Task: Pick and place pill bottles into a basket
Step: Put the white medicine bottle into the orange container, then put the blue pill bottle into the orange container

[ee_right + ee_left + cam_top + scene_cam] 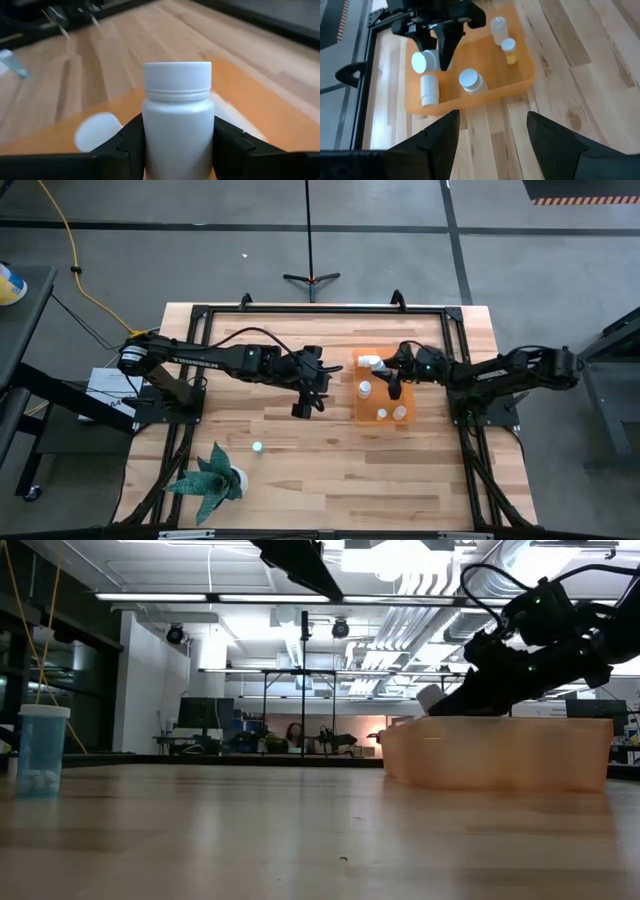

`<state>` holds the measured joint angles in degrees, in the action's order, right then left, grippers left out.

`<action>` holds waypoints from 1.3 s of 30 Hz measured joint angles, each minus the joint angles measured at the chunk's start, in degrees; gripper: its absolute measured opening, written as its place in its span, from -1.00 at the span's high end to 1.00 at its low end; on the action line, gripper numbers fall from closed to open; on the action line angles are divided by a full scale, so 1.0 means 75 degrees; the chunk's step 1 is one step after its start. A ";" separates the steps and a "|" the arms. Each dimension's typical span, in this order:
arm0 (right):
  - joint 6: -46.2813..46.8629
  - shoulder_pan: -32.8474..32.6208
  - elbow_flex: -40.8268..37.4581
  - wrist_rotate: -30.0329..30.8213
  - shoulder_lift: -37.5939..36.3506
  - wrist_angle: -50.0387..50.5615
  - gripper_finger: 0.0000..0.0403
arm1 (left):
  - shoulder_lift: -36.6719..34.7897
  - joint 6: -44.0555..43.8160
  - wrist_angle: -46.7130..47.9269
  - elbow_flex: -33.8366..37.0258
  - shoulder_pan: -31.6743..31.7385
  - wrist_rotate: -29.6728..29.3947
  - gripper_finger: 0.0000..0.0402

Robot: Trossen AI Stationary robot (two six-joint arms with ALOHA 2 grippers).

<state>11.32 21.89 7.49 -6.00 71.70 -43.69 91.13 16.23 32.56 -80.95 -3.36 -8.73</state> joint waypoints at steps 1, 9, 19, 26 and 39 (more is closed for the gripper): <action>-0.0079 0.0002 0.0000 -0.0108 0.0000 -0.0145 0.22 | 0.0000 0.0012 -0.0029 0.0000 0.0000 0.0000 -0.33; -0.0163 -0.0001 0.0003 -0.0300 -0.0003 -0.0363 0.22 | 0.0000 0.0009 -0.0036 0.0000 0.0000 0.0000 -0.33; -0.0112 -0.0021 0.0003 -0.0580 -0.0003 -0.0268 0.07 | 0.0000 0.0003 -0.0036 0.0003 0.0000 0.0003 -0.33; -0.0106 -0.0021 0.0003 -0.0534 -0.0003 -0.0268 -0.09 | -0.0003 0.0003 -0.0036 0.0003 0.0000 0.0003 -0.33; -0.0141 -0.0021 0.0003 -0.0510 -0.0029 -0.1777 -0.09 | -0.0006 -0.0255 0.0399 0.0009 -0.0003 0.0049 -0.33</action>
<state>10.26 21.74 7.51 -9.82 71.48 -57.01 91.09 14.32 35.56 -80.88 -3.38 -8.36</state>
